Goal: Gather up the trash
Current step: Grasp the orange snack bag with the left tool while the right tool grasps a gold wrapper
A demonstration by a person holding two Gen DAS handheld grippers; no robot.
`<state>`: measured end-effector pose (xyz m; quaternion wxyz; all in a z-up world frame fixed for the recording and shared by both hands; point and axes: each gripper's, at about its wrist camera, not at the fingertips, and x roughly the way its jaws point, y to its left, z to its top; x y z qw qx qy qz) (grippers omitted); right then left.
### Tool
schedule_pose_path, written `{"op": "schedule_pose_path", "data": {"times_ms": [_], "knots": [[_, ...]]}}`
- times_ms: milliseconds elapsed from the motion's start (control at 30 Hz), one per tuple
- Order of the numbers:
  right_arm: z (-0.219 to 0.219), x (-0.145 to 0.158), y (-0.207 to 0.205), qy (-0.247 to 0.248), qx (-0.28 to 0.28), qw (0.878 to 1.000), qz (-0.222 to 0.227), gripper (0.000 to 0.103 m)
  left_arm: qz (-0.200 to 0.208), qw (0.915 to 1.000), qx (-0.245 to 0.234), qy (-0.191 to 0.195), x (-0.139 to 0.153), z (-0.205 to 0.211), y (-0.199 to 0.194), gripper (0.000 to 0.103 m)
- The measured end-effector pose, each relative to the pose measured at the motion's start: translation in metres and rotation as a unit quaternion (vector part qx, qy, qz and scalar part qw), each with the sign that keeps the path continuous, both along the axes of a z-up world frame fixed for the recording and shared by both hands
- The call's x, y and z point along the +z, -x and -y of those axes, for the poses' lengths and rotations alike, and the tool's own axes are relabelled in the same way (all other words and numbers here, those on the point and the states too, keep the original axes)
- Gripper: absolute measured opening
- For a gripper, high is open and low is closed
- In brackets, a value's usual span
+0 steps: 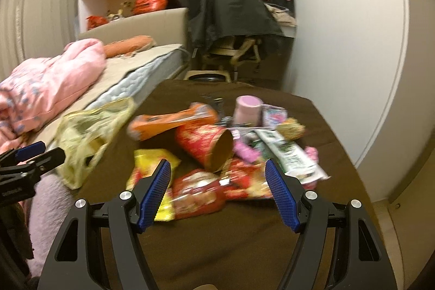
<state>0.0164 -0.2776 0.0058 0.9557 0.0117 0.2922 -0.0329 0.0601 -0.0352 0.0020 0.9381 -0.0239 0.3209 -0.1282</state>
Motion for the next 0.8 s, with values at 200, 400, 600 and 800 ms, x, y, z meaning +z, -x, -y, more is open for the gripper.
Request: {"op": "schedule_pose_path", "data": {"times_ms": [200,400,600,800], "knots": [[0.046,-0.011,-0.03,0.008,-0.038,0.999,-0.015,0.068,-0.015,0.9979,-0.059,-0.02,-0.01,0.036,-0.062,0.09],[0.084,-0.008,-0.065,0.004,-0.054,0.998,-0.025,0.068,-0.07,0.9948,-0.07,-0.022,-0.013,0.054,-0.126,0.09],[0.124,-0.011,-0.117,-0.048,-0.083,0.994,-0.048,0.068,-0.092,0.9937,-0.064,0.0,-0.008,0.059,-0.171,0.082],[0.143,-0.034,-0.172,-0.086,-0.075,0.987,-0.114,0.061,-0.125,0.9919,-0.025,0.005,-0.022,0.052,-0.196,0.071]]}}
